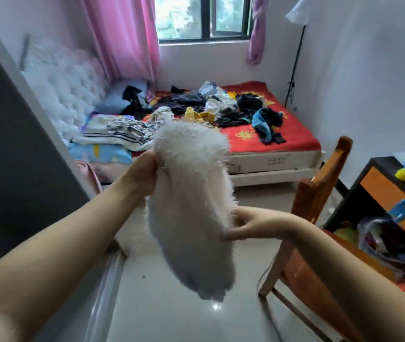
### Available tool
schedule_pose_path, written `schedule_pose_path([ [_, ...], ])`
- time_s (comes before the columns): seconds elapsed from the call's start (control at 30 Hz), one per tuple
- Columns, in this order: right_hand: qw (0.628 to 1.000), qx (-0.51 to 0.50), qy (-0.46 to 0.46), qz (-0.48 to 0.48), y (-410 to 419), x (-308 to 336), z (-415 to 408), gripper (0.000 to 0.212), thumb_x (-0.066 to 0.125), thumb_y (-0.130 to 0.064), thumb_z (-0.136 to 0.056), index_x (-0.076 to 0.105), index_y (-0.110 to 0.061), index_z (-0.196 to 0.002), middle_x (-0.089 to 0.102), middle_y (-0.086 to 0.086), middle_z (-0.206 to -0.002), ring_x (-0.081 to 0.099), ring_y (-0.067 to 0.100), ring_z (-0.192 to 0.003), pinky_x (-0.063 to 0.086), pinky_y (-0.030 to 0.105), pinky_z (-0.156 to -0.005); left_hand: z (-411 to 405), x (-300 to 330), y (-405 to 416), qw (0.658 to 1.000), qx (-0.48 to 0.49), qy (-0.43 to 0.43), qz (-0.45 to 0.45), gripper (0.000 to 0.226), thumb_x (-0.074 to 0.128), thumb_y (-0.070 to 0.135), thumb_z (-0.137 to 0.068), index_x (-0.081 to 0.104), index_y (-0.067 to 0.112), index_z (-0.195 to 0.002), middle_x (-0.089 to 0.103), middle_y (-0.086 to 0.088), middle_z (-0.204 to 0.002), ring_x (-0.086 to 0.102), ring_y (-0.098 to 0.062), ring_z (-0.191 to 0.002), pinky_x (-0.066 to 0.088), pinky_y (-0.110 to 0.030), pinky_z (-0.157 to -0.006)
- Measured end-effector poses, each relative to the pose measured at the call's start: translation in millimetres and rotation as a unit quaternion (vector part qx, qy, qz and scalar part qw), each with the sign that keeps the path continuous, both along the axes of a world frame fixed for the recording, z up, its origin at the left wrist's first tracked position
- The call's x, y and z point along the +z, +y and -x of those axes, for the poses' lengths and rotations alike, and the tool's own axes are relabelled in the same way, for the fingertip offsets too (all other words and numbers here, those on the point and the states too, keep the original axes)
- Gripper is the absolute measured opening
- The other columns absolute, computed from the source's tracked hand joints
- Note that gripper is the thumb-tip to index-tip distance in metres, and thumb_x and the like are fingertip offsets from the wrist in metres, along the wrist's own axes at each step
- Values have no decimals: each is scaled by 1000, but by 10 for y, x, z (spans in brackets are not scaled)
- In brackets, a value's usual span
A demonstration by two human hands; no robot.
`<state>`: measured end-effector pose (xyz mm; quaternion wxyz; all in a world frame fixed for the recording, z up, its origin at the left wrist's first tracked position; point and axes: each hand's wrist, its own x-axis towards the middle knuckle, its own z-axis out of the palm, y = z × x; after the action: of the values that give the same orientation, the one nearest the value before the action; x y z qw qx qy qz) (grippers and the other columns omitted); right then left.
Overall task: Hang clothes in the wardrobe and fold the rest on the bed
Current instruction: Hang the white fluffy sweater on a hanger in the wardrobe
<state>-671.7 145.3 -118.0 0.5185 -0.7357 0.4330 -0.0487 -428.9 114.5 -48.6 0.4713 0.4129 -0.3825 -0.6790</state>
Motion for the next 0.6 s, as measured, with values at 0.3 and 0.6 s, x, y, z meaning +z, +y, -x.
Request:
schedule_pose_path([
  [0.3, 978, -100, -20, 184, -676, 216, -1108, 66, 68, -13, -85, 39, -6, -143, 49, 5, -126, 50, 7, -117, 39, 20, -98, -855, 264, 418, 993, -42, -105, 37, 34, 59, -3, -66, 53, -3, -32, 25, -4, -24, 42, -6, -26, 44, -13, -42],
  [0.6, 979, -54, -130, 145, -1304, 57, -2202, 17, 58, -1, -90, 65, -15, -96, 63, -2, -95, 59, 12, -89, 48, 30, -86, -1716, 447, 98, 971, 95, -209, 64, 19, 55, -14, -73, 58, -1, -86, 61, -6, -66, 60, -13, -57, 50, -22, -56],
])
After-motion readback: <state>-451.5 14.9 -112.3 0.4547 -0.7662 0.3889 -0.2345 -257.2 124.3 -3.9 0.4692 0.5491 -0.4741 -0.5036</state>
